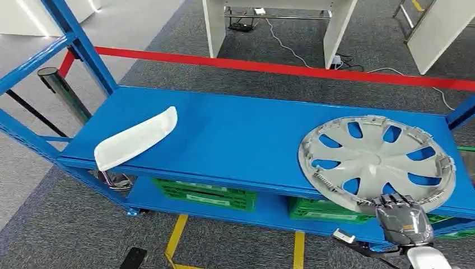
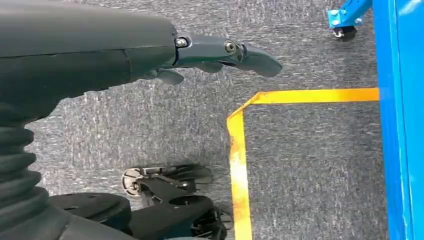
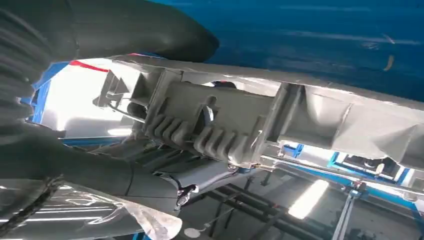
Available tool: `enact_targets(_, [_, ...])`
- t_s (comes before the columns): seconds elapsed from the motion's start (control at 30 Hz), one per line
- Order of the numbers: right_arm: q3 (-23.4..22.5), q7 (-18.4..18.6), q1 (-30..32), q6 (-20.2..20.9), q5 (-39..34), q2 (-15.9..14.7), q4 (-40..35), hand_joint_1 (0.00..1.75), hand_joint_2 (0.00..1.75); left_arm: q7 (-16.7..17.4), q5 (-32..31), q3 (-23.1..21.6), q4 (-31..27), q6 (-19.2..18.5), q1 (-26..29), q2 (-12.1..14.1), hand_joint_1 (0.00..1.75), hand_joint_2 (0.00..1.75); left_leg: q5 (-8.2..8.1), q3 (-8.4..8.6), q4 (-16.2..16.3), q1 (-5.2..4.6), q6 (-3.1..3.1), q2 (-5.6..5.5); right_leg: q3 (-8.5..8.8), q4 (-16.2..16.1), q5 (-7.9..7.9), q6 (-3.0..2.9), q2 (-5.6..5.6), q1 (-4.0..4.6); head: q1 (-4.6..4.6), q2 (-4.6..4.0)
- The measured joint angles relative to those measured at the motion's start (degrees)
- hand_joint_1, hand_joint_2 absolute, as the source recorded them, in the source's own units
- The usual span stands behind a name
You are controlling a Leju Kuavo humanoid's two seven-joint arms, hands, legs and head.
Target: Take the parts from the cabinet and place them on the table.
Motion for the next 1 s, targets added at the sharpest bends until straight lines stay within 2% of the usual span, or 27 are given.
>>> enact_targets(0.03, [0.0, 0.0, 0.0, 0.0, 0.0, 0.0, 0.0, 1.5, 1.75, 0.0, 0.0, 0.1, 0.0, 0.0, 0.0, 0.0, 0.0, 1.75, 0.0, 0.0, 0.0, 0.0, 0.0, 0.0, 0.0, 0.0, 0.0, 0.0, 0.0, 0.0, 0.0, 0.02])
enact_targets(0.5, [0.5, -2.6, 0.7, 1.5, 0.0, -2.1, -6.1, 1.45, 1.75, 0.0, -0.1, 1.2, 0.0, -0.3, 0.1, 0.0, 0.0, 1.75, 0.0, -0.04, 0.0, -0.01, 0.0, 0.0, -0.02, 0.0, 0.0, 0.0, 0.0, -0.02, 0.02, 0.0])
enact_targets(0.6, [0.5, -4.4, 1.2, 2.3, 0.0, -2.6, -8.9, 1.43, 1.75, 0.0, 0.0, 1.3, 0.0, -0.3, 0.1, 0.0, 0.0, 1.75, 0.0, -0.05, 0.0, -0.01, 0.0, 0.0, -0.03, 0.0, 0.0, 0.0, 0.0, -0.02, 0.02, 0.0])
enact_targets(0.67, [0.5, -6.0, 1.7, 2.4, 0.0, -2.6, -11.4, 1.54, 1.75, 0.0, 0.0, 1.4, 0.0, 0.0, 0.1, 0.0, 0.0, 1.75, 0.0, -0.06, 0.0, -0.01, 0.0, 0.0, -0.05, 0.0, -0.01, 0.0, 0.0, -0.02, 0.0, 0.0])
enact_targets(0.73, [0.6, -6.7, 2.0, 2.5, 0.0, -2.7, -13.0, 1.52, 1.75, 0.0, 0.0, 1.5, 0.0, 0.1, 0.1, 0.0, 0.0, 1.75, 0.0, -0.07, 0.0, -0.01, 0.0, -0.01, -0.05, 0.0, -0.01, 0.01, -0.01, -0.02, 0.0, 0.0])
enact_targets(0.77, [0.7, -7.2, 2.1, 2.5, 0.0, -2.7, -13.7, 1.57, 1.75, 0.0, 0.0, 1.6, 0.0, 0.1, 0.1, 0.0, 0.0, 1.75, 0.0, -0.07, 0.0, -0.01, 0.0, -0.01, -0.05, 0.0, -0.01, 0.01, -0.01, -0.02, 0.0, 0.0])
enact_targets(0.8, [0.9, -8.0, 2.1, 2.4, -0.3, -2.8, -14.5, 1.5, 1.75, 0.0, -0.1, 1.6, 0.0, 0.1, 0.1, 0.0, 0.0, 1.75, 0.0, -0.07, 0.0, -0.01, 0.0, -0.01, -0.05, 0.0, -0.01, 0.01, -0.01, -0.02, 0.0, 0.0])
enact_targets(0.87, [1.5, -9.6, 2.1, 2.3, -1.7, -2.9, -15.8, 1.47, 1.75, 0.0, -0.2, 1.7, 0.0, 0.1, 0.1, 0.0, 0.0, 1.75, 0.0, -0.08, 0.0, -0.01, 0.0, -0.01, -0.05, 0.0, -0.01, 0.01, 0.0, -0.02, 0.0, 0.0])
enact_targets(1.0, [3.7, -12.1, 2.0, 2.3, -4.1, -3.4, -19.2, 1.47, 1.75, 0.0, -0.5, 1.8, 0.0, 0.2, 0.1, 0.0, 0.0, 1.75, 0.0, -0.08, 0.0, -0.01, 0.0, -0.01, -0.05, 0.0, -0.01, 0.01, -0.01, -0.02, 0.0, 0.0])
